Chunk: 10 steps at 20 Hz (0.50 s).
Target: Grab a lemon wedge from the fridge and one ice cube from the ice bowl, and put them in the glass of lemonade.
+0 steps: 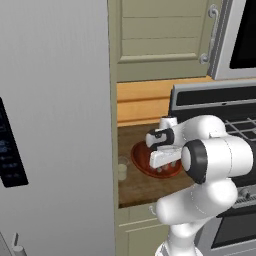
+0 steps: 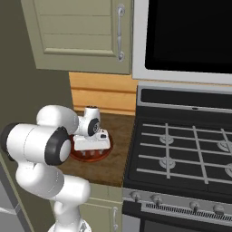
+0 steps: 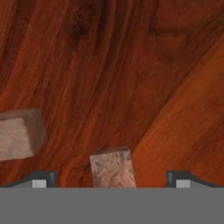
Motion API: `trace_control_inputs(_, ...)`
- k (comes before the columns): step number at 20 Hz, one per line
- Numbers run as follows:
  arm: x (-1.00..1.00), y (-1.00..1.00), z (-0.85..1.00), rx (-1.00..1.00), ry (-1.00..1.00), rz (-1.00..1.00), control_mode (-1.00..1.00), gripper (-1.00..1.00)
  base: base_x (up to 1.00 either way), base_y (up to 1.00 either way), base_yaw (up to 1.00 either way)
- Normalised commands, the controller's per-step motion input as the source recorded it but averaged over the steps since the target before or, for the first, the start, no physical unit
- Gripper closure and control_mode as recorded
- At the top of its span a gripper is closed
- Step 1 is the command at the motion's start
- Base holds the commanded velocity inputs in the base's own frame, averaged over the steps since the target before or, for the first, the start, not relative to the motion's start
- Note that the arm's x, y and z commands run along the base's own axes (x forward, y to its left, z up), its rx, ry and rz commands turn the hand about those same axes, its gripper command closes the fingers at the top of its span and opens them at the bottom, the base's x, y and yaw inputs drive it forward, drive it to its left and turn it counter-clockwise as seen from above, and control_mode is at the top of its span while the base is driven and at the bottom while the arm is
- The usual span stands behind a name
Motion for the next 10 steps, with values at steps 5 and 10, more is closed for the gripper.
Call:
trace_control_inputs(5, 0.00, 0.00, -0.05, 0.00, 0.00, 0.00, -1.00, -1.00, 0.00, 0.00, 0.00)
trace_control_inputs(10, 0.04, 0.00, 0.00, 0.00, 0.00, 0.00, -1.00, -1.00, 0.00, 0.00, 0.00)
